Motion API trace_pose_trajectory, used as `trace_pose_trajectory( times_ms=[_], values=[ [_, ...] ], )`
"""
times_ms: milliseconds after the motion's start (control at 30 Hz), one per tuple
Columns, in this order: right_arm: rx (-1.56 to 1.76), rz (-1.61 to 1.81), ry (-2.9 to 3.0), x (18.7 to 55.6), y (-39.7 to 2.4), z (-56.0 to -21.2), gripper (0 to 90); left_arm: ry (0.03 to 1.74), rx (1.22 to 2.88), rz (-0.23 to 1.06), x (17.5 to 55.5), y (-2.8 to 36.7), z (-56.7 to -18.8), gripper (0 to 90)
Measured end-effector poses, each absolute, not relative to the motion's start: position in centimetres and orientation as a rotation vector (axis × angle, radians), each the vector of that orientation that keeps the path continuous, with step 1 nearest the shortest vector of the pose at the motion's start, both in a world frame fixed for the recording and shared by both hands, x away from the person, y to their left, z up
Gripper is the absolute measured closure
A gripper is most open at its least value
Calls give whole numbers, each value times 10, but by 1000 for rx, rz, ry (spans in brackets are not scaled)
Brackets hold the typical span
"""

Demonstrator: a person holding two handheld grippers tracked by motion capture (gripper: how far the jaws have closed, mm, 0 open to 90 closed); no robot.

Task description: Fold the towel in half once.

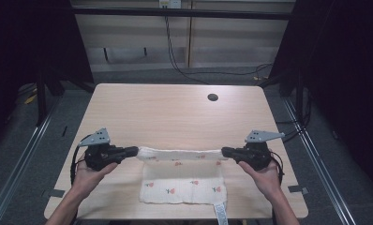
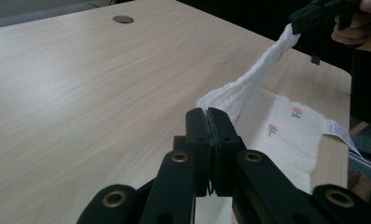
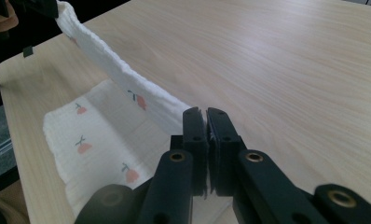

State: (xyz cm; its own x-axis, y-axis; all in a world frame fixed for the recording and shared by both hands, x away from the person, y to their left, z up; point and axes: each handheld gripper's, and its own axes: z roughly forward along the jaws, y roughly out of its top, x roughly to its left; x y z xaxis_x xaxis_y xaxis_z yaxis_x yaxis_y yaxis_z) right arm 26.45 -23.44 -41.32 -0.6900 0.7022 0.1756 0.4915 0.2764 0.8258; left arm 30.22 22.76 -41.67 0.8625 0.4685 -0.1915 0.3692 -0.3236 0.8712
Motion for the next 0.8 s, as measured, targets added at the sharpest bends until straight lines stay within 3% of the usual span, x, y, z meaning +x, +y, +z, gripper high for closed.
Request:
trace_pose_trajectory(
  times_ms=[267, 800],
  values=[
    [1087, 1369, 2340, 256, -231, -409, 874, 618, 1968, 104, 294, 230, -419, 884],
    [1139, 1337, 2438, 226, -230, -454, 871, 632, 2067, 4, 271, 223, -458, 883]
  ],
)
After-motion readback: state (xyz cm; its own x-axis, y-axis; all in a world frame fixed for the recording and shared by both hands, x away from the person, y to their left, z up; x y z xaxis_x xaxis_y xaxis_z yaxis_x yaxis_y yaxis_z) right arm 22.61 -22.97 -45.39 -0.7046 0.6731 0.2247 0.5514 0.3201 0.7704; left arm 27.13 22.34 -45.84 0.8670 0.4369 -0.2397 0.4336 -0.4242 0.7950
